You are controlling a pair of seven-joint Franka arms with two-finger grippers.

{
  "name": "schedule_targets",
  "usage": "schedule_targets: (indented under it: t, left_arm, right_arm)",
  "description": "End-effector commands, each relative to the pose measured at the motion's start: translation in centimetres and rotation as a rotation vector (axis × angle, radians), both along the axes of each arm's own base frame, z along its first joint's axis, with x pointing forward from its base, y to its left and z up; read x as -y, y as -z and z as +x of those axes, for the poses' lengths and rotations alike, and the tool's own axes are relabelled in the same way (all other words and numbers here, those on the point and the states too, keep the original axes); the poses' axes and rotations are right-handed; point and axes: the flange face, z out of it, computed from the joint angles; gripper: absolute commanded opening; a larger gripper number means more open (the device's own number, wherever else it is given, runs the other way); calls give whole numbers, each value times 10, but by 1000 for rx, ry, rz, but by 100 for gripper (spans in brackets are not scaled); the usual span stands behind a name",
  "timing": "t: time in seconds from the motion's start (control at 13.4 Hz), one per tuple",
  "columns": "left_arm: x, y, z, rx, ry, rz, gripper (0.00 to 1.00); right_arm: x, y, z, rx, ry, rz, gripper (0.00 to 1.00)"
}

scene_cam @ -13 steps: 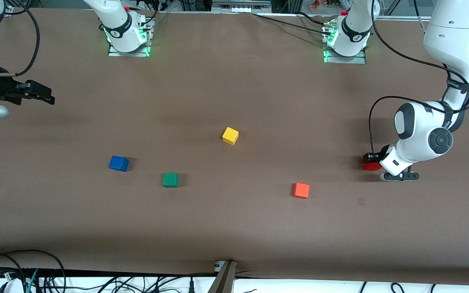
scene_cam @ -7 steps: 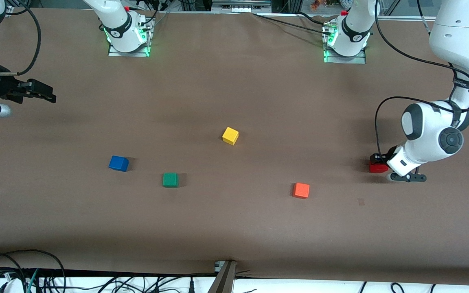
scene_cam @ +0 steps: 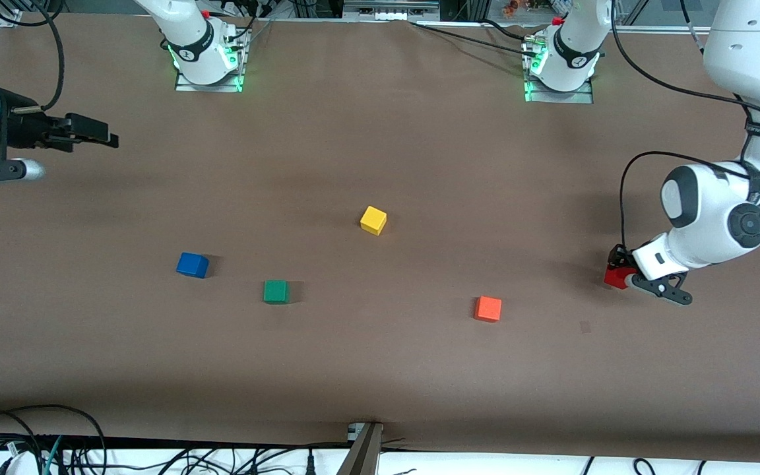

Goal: Pass red block to right arm, stack on blue
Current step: 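Lift the red cube with the left gripper while the right gripper approaches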

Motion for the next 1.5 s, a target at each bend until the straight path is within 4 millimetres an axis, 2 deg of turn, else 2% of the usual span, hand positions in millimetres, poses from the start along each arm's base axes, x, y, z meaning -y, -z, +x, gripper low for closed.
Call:
schedule_targets:
  t: [0.0, 0.15, 0.22, 0.3, 0.37, 0.45, 0.6, 0.75, 0.82, 0.9, 1.05, 1.2, 1.27, 1.42]
  left_arm:
    - [1, -33, 5, 28, 171, -124, 0]
    - [5, -36, 4, 40, 245, -247, 0]
    - [11, -37, 3, 47, 294, -337, 0]
    - [20, -40, 2, 56, 339, -419, 0]
    - [30, -40, 1, 69, 384, -491, 0]
    - [46, -41, 2, 104, 426, -562, 0]
    - [89, -39, 2, 134, 520, -740, 0]
    - [139, -34, 2, 204, 578, -987, 0]
    - [160, -33, 2, 244, 596, -1056, 0]
    - [178, -37, 1, 260, 604, -1109, 0]
    - [220, -58, 13, 298, 657, -1176, 0]
    - [271, -73, 28, 336, 716, -1268, 0]
    - [293, -80, 29, 349, 727, -1314, 0]
    - [335, -70, 19, 329, 691, -1405, 0]
  right_arm:
    - [-11, 8, 8, -41, 23, 154, 100]
    - [-31, 14, 10, -83, 18, 286, 100]
    - [-44, 28, 13, -130, -1, 344, 100]
    - [-61, 39, 17, -150, -18, 409, 100]
    - [-75, 40, 20, -141, -19, 452, 100]
    - [-89, 56, 27, -145, -3, 476, 100]
    - [-106, 101, 39, -109, 119, 564, 100]
    - [-142, 134, 46, -110, 182, 634, 100]
    - [-152, 154, 51, -117, 208, 644, 100]
    - [-172, 168, 51, -119, 214, 683, 100]
    - [-199, 187, 47, -97, 302, 786, 100]
    - [-228, 203, 36, -66, 385, 890, 100]
    - [-243, 211, 28, -56, 420, 946, 100]
    - [-260, 224, 18, -100, 548, 1047, 100]
